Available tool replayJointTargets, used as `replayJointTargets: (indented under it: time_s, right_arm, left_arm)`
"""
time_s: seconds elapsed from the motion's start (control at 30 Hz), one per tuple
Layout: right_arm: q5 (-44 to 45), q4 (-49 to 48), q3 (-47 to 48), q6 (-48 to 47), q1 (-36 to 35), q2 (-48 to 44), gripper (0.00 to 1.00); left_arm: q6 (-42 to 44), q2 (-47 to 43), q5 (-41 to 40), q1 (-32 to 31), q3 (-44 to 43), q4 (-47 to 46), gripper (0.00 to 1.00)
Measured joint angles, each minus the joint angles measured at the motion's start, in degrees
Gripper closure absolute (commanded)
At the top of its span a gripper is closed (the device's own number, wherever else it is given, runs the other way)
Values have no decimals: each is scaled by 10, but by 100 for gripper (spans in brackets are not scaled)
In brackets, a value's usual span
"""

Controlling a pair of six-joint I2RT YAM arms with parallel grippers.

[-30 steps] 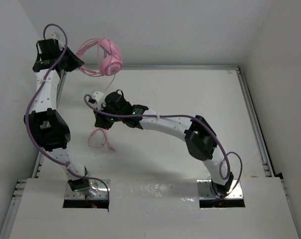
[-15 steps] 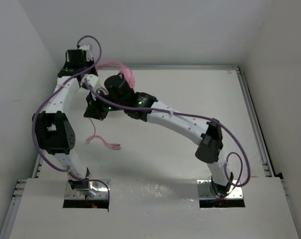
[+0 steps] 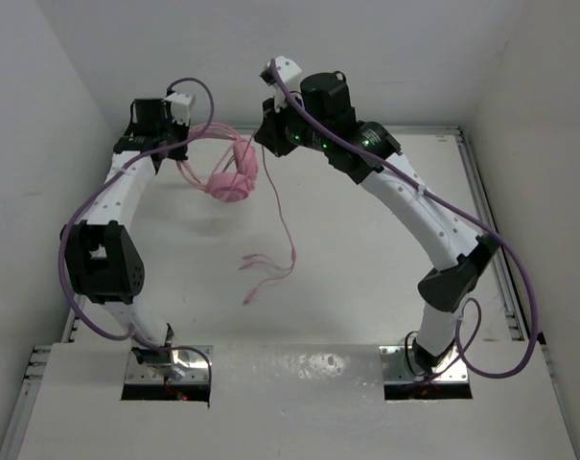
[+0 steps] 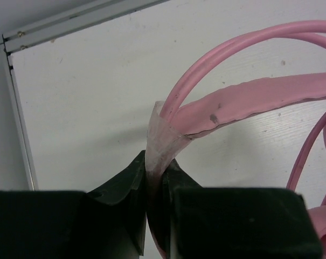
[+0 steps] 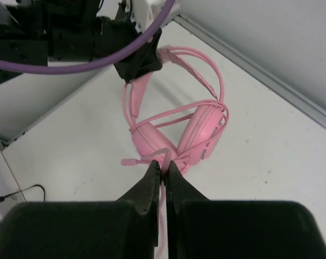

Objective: Wrap the headphones

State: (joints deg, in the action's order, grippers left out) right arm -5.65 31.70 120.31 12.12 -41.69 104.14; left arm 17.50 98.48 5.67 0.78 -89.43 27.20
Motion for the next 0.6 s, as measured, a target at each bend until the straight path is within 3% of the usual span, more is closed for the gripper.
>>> replayJointTargets:
  time_s: [0.13,0.37,0.6]
  right_arm:
    - [-10,5,-24,-15,0,-9,100]
    - [-82,-44,-208,-45,0,-92,100]
    - [-124,-118,-397,-52,-1,-142,100]
  left_arm:
    - [-32,2,33,7,-7,9,100]
    - [-185,66,165,92,-104,51,100]
    - [-309,55,203,137,-106,26,100]
